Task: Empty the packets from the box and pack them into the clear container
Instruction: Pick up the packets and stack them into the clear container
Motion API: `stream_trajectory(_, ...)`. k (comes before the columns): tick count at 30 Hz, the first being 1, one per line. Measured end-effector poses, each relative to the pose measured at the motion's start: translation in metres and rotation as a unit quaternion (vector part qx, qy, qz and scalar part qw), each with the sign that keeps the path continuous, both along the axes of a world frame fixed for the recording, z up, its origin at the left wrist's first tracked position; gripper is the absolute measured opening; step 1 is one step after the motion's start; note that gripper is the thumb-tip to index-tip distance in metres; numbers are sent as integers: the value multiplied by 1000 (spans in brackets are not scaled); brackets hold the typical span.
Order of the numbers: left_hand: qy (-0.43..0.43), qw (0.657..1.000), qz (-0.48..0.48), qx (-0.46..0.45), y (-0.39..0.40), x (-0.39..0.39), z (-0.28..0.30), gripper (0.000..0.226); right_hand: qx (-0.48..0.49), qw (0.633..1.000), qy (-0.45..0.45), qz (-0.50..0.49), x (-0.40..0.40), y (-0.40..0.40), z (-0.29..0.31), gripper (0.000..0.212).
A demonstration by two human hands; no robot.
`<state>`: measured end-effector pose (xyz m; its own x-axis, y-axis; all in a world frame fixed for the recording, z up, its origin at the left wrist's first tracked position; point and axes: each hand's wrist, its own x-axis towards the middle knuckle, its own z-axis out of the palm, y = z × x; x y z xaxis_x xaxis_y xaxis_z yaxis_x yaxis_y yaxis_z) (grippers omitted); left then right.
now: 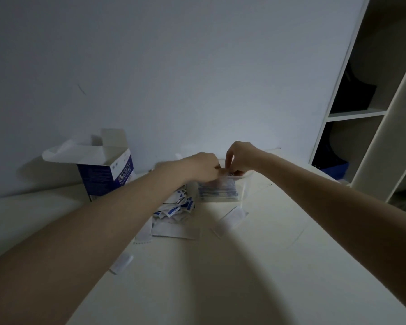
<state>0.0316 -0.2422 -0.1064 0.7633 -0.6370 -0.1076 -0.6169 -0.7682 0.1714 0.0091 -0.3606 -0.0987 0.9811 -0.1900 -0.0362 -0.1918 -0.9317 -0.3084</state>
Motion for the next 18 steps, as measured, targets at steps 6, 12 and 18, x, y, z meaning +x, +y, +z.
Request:
stream_trajectory(6, 11, 997, 21, -68, 4, 2, 2, 51, -129, 991, 25, 20, 2, 3, -7, 7)
stream_trajectory(12, -134, 987, 67, 63, -4, -5, 6, 46, -143, 989, 29, 18, 9, 4, -9, 30)
stream_trajectory(18, -66, 986, 133, 79, -16, 1, -10, 23, -169, 982, 76, 26, 10, 8, -11, 29)
